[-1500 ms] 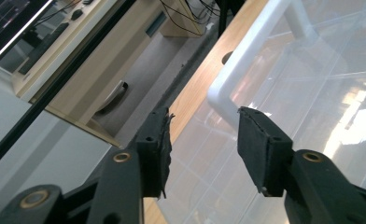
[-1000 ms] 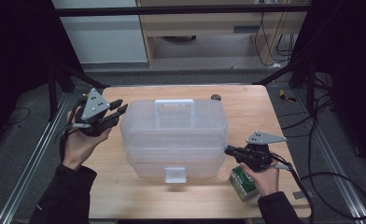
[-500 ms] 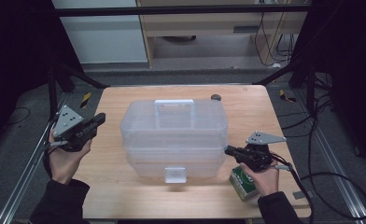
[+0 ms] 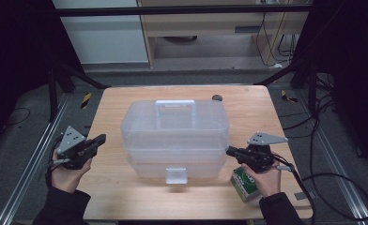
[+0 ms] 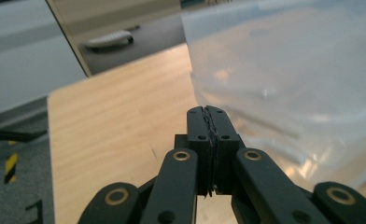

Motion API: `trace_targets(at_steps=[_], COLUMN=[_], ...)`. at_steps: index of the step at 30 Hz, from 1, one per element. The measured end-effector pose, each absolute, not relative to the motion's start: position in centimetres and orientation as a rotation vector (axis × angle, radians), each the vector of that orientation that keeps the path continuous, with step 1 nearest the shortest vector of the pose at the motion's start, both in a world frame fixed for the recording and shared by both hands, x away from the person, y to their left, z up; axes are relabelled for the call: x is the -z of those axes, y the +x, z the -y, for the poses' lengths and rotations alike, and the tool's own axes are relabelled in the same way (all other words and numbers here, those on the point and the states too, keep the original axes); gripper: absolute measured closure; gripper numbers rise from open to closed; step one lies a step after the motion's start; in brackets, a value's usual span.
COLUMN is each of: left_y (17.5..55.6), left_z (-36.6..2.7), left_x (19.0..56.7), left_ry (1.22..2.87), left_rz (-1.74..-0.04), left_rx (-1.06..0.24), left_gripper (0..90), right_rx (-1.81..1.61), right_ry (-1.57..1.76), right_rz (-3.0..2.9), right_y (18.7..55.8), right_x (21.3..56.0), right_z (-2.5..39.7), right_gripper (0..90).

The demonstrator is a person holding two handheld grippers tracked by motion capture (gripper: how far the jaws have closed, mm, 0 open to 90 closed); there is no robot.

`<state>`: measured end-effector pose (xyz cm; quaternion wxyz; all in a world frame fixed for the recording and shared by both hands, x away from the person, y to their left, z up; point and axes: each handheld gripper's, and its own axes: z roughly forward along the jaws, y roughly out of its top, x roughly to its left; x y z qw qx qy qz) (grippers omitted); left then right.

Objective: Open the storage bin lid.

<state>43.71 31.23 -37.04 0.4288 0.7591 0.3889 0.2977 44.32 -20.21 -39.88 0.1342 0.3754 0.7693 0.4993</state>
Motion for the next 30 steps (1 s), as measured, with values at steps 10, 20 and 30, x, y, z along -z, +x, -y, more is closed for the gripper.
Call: trace_targets(at_steps=[10, 20, 30], left_y=[44.1, 43.7, 43.6], left_z=[-29.3, -28.6, -27.8], left_x=[39.6, 39.5, 39.1], left_ry=[2.035, 2.022, 1.997], left_rz=[-0.917, -0.881, -0.848], left_rx=[-0.64, -0.597, -0.573], left_gripper=[89.1, 89.1, 89.1], right_rx=[-1.445, -1.448, -1.443], right_ry=[1.091, 1.091, 1.087], right_rz=[-2.231, -2.23, -2.229], right_y=[44.3, 44.4, 44.4], right_x=[39.8, 39.7, 39.7], right_z=[20.2, 20.2, 20.2], right_gripper=[90.0, 90.0, 90.0])
